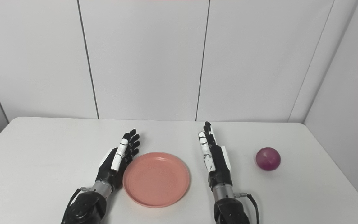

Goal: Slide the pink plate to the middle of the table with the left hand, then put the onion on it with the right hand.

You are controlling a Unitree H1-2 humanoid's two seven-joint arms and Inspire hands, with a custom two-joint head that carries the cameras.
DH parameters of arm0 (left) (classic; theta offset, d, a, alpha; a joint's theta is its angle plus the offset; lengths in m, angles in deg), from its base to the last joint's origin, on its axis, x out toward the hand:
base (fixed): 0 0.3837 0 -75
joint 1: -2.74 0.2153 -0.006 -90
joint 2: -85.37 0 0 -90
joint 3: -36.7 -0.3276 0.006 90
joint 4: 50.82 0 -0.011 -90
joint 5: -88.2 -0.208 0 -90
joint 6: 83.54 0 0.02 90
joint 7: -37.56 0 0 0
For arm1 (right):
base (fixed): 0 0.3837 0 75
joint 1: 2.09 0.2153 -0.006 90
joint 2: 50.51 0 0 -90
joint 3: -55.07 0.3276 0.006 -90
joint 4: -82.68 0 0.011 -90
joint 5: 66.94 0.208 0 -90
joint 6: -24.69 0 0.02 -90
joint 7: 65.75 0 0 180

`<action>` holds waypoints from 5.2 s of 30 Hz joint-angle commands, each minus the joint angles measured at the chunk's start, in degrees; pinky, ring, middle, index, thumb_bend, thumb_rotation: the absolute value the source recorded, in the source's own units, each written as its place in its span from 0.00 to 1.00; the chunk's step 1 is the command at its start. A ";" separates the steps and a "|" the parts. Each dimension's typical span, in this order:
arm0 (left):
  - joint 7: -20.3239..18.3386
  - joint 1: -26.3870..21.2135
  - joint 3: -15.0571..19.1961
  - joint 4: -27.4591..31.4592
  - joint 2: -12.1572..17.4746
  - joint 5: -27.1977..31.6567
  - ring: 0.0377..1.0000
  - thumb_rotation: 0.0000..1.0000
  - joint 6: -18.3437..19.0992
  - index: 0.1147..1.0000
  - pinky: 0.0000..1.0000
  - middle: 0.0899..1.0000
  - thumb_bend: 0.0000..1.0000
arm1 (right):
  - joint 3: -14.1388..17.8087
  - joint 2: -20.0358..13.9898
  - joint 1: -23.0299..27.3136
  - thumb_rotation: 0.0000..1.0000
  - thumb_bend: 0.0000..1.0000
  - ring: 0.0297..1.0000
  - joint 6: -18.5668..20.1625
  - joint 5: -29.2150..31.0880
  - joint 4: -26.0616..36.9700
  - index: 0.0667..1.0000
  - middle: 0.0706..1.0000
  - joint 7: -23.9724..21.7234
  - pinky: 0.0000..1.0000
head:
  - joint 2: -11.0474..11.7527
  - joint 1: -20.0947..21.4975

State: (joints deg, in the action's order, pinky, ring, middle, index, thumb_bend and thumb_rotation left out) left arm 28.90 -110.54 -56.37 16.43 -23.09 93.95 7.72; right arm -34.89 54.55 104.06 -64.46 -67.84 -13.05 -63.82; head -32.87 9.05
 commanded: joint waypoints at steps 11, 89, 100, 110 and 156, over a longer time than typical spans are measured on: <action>0.16 -2.06 -0.41 0.48 -1.49 -0.41 0.99 1.00 -3.10 0.97 1.00 0.98 0.62 | 0.00 0.17 2.82 0.99 0.60 0.99 -1.46 -0.51 1.22 1.00 1.00 0.16 1.00 | 0.10 0.15; -3.71 3.44 2.28 7.11 3.96 3.73 0.97 1.00 -2.93 0.96 1.00 0.97 0.64 | 2.07 -23.06 1.75 0.35 0.79 0.91 23.28 -31.82 13.93 0.94 0.94 -0.35 0.82 | 1.19 13.50; -4.13 4.40 1.58 10.24 3.70 4.40 0.98 1.00 -1.72 0.96 1.00 0.98 0.64 | 2.31 -24.94 2.94 0.31 0.84 0.91 25.79 -34.03 8.01 0.96 0.95 -1.02 0.80 | 0.83 13.50; -3.74 4.86 0.95 12.03 3.00 4.38 0.98 1.00 -0.66 0.96 1.00 0.98 0.64 | 3.81 -24.96 4.68 0.24 0.84 0.90 24.73 -28.67 1.14 0.95 0.95 -0.76 0.77 | 0.74 13.12; -3.52 4.75 0.80 13.49 2.02 4.28 0.98 1.00 0.70 0.97 1.00 0.98 0.63 | -1.05 -25.20 6.78 0.00 0.45 0.50 20.80 -29.02 -4.44 0.54 0.56 3.92 0.38 | 0.94 12.06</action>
State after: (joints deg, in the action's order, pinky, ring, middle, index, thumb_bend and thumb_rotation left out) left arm 25.35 -103.66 -55.59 28.38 -20.60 97.79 9.34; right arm -36.29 30.61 108.74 -41.75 -95.79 -18.64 -62.26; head -31.90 21.18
